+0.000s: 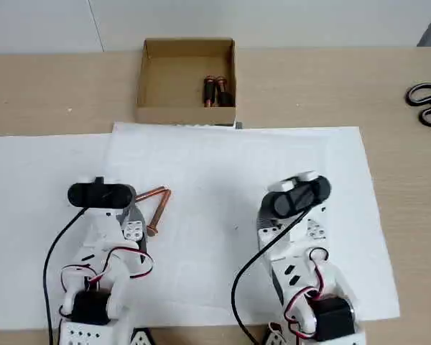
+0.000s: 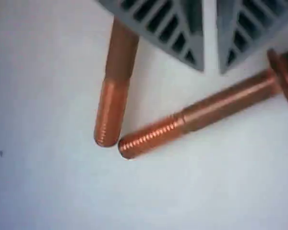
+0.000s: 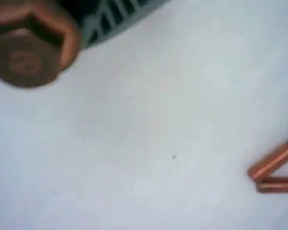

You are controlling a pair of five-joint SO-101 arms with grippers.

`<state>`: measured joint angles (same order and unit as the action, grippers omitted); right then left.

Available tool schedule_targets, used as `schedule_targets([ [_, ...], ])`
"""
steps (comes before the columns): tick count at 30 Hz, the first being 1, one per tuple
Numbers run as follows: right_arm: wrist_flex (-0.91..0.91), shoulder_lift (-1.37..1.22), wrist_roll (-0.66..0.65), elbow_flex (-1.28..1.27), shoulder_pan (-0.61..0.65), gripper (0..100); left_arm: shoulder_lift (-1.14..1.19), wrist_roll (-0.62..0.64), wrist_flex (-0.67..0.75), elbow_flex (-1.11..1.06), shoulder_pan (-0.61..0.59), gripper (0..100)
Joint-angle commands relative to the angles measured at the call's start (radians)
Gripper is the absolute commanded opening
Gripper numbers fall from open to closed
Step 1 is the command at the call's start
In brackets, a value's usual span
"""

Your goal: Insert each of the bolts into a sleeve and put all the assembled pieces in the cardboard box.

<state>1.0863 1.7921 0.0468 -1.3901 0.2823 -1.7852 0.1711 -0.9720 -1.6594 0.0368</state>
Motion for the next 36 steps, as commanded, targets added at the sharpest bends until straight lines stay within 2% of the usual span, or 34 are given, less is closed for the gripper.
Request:
schedule_targets([
  [1,0.005,-0.007,0.071,0.097,-0.015,0.4,-0.008,-0.005,0.028,0.004,-0.003,1],
  [7,0.002,-0.251,0.153,0.296,-0.013,0.3,-0.008,-0.008,0.028,0.005,-0.003,1],
  [17,-0.166,-0.938,0.126,0.799,-0.018,0.3,-0.008,-0.009,0.028,0.005,-0.002,1],
  [36,-0.835,-1.991,0.117,1.511,0.013,0.3,-0.008,-0.009,0.023,0.007,0.000,1],
])
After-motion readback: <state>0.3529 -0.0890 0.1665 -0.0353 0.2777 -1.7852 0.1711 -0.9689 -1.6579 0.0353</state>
